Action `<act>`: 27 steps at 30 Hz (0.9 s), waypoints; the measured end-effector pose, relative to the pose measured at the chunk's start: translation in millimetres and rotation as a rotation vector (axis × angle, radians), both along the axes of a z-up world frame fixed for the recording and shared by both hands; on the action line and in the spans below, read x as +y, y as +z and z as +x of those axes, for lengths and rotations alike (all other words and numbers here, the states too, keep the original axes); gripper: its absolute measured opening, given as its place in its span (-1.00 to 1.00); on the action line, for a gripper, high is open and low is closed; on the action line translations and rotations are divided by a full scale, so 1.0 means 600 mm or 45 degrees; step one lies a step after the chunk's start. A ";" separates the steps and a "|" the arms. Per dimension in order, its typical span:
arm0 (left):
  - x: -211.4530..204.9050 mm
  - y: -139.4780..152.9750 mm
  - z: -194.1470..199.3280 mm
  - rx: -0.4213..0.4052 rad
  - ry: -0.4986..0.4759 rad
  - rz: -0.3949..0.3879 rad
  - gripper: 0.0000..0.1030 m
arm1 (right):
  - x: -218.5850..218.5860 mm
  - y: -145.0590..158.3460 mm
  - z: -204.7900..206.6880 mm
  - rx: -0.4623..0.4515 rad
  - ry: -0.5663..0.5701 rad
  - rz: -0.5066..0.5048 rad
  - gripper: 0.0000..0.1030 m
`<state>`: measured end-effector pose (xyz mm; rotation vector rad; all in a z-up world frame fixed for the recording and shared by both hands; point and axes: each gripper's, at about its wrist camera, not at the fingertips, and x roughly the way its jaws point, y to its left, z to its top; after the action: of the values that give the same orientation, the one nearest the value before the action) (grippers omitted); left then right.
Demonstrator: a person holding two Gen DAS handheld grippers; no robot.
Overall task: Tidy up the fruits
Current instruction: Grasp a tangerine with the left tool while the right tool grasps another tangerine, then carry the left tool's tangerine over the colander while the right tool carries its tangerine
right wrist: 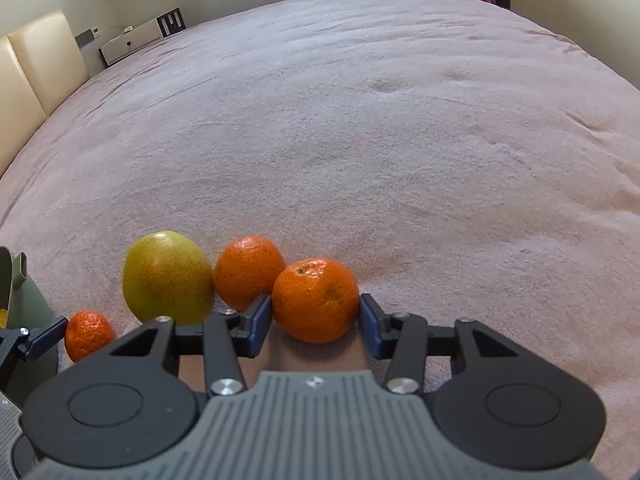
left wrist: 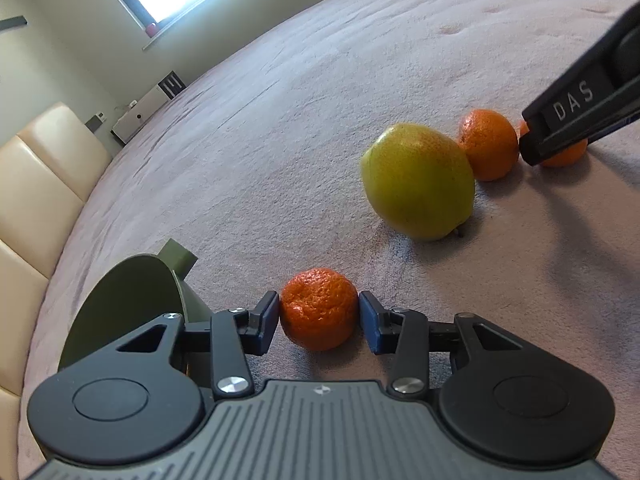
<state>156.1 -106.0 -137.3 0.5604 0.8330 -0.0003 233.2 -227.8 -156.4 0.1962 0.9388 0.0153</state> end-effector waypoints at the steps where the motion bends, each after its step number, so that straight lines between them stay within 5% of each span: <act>1: 0.002 0.002 0.000 0.003 -0.001 -0.013 -0.06 | 0.000 0.002 -0.001 -0.002 0.002 -0.005 -0.14; 15: 0.001 0.078 -0.033 -0.097 -0.043 -0.165 -0.07 | 0.033 0.069 -0.036 -0.059 0.063 0.022 -0.15; 27: 0.110 0.168 -0.043 -0.211 0.138 -0.322 -0.07 | 0.100 0.135 -0.077 -0.192 0.228 0.073 -0.15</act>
<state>130.1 -40.3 -36.8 0.2726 0.6880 0.0389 187.0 -167.6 -75.3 0.1614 0.8034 0.2195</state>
